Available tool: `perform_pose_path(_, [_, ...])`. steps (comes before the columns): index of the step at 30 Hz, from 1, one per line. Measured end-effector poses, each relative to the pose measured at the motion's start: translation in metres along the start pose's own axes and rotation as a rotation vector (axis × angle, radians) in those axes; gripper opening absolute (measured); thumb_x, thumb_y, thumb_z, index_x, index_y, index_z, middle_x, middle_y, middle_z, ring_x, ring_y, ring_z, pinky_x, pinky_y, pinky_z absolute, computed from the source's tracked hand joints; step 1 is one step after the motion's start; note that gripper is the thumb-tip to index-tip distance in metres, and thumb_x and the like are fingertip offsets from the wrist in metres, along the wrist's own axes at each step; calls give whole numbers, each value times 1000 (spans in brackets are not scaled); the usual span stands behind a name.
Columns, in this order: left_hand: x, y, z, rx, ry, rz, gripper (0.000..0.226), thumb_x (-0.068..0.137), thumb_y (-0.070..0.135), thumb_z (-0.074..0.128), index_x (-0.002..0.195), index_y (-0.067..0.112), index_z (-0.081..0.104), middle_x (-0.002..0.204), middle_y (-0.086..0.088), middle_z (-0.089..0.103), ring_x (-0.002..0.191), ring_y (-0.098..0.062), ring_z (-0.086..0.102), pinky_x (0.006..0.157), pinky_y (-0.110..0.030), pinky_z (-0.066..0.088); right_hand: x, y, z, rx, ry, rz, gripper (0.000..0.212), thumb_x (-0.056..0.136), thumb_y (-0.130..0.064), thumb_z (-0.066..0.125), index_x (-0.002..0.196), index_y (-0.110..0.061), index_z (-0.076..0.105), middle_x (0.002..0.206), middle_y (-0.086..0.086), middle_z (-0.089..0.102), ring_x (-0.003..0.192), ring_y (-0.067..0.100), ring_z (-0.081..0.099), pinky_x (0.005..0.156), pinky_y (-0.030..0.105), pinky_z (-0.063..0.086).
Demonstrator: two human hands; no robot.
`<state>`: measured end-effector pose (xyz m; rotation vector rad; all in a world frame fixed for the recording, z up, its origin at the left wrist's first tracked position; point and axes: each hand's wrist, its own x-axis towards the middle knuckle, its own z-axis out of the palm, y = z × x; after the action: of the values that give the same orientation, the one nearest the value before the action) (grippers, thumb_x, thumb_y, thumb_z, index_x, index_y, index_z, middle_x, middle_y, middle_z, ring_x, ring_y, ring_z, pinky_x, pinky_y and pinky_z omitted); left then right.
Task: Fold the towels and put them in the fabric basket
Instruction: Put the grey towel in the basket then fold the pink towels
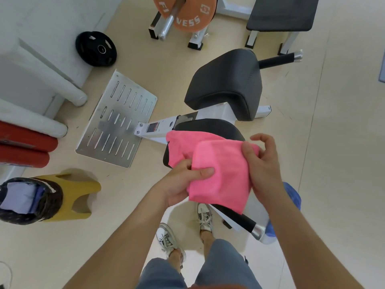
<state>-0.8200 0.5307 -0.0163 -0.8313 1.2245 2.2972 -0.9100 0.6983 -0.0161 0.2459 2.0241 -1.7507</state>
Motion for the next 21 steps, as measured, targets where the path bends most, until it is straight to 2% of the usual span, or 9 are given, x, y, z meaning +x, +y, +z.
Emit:
perform_pose_path(3, [7,-5,10,-6,177,90,32,76,18,75,104,7,66,101,-5,72,94,-21,68,76,-32,56,-1,2,0,394,-174,343,56,80,-43,72,127,-22,51,118,13,66,98,30,69,81,49,57])
perform_pose_path(4, [8,-5,11,2,195,134,25,79,19,70,102,9,67,98,-3,73,92,-20,68,75,-31,55,-5,4,-1,461,-287,422,62,79,-41,74,131,-16,51,122,18,64,105,35,66,83,55,55])
perform_pose_path(6, [10,-2,14,76,205,193,13,87,18,62,97,14,70,95,0,73,91,-18,68,78,-31,54,-14,10,-3,473,-401,462,57,80,-19,74,131,-6,52,121,23,64,108,40,64,87,60,52])
perform_pose_path(9, [11,1,11,175,226,247,15,93,18,56,99,15,69,96,1,73,94,-17,68,80,-30,54,-17,20,-2,194,-175,241,48,76,-7,76,120,-6,55,108,17,69,98,36,68,85,52,55])
perform_pose_path(11, [15,-1,7,189,297,268,18,93,15,56,105,11,67,101,-3,72,96,-19,67,81,-32,55,-15,22,3,-113,-33,8,39,81,-11,74,113,-16,53,99,5,67,88,24,67,76,38,56])
perform_pose_path(13, [25,-8,3,238,412,272,22,94,12,55,115,11,63,109,-5,69,103,-22,64,88,-36,53,-12,30,11,-354,1,-106,44,84,-19,70,121,-21,46,99,-1,62,84,18,61,72,31,50])
perform_pose_path(17, [43,-21,1,272,646,267,32,95,11,52,122,27,50,113,5,60,107,-19,58,89,-33,50,-4,49,23,-543,-50,-63,53,88,-29,62,134,-22,36,111,-1,55,91,20,52,75,31,39])
perform_pose_path(19, [45,-18,0,243,661,286,43,92,12,56,126,35,42,122,-1,57,109,-19,58,85,-32,51,-2,51,23,-515,-34,-48,54,88,-28,62,135,-23,36,112,-1,55,94,21,53,78,32,40])
perform_pose_path(21, [43,-11,0,242,619,317,55,90,8,58,120,49,37,126,-3,56,108,-20,59,80,-32,53,-5,46,23,-464,-13,-44,51,87,-27,63,132,-27,38,112,1,59,96,24,58,81,40,48])
